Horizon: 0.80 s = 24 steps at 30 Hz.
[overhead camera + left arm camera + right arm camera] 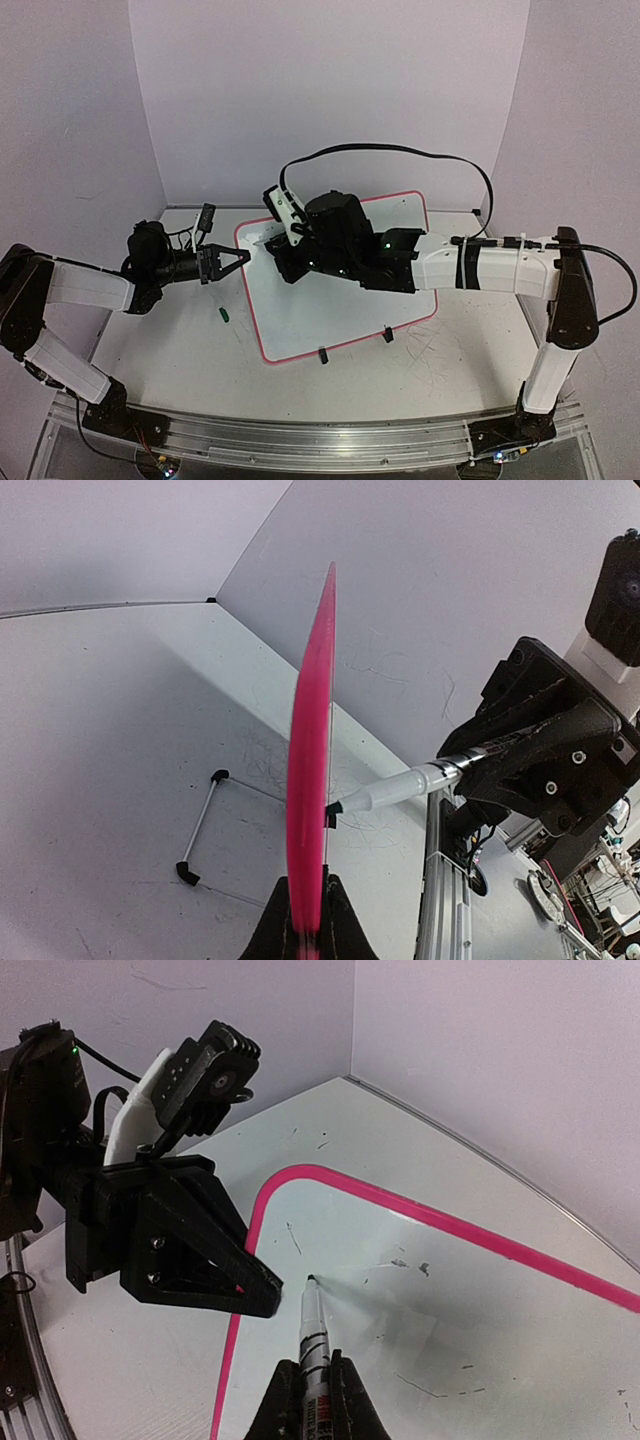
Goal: Write a sentence on the whiteboard
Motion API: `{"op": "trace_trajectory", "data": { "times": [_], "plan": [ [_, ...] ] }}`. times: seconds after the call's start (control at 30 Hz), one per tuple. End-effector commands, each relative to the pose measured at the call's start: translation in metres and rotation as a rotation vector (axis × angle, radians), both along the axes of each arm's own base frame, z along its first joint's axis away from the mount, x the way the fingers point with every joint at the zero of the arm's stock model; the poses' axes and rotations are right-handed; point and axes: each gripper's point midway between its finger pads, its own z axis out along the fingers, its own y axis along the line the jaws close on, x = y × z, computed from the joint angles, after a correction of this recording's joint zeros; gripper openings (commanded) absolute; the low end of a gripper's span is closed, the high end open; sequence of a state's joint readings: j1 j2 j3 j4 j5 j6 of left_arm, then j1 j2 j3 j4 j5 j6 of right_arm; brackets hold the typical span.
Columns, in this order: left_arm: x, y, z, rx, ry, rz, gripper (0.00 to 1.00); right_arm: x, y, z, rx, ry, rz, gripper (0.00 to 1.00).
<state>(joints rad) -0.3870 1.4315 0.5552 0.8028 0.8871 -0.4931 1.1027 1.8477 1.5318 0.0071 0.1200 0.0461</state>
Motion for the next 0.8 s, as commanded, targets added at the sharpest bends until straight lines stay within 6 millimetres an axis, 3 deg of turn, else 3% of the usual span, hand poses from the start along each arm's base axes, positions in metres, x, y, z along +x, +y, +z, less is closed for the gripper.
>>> {"op": "trace_trajectory", "data": {
  "times": [0.0,0.77],
  "plan": [
    [-0.002,-0.004,0.008,0.02,-0.081,-0.019,0.0,0.005,0.003,0.015,0.049,-0.018,-0.03,0.0],
    [-0.002,-0.003,0.008,0.021,-0.084,-0.016,0.0,-0.004,-0.004,-0.001,0.043,0.038,-0.023,0.0]
  ]
}}
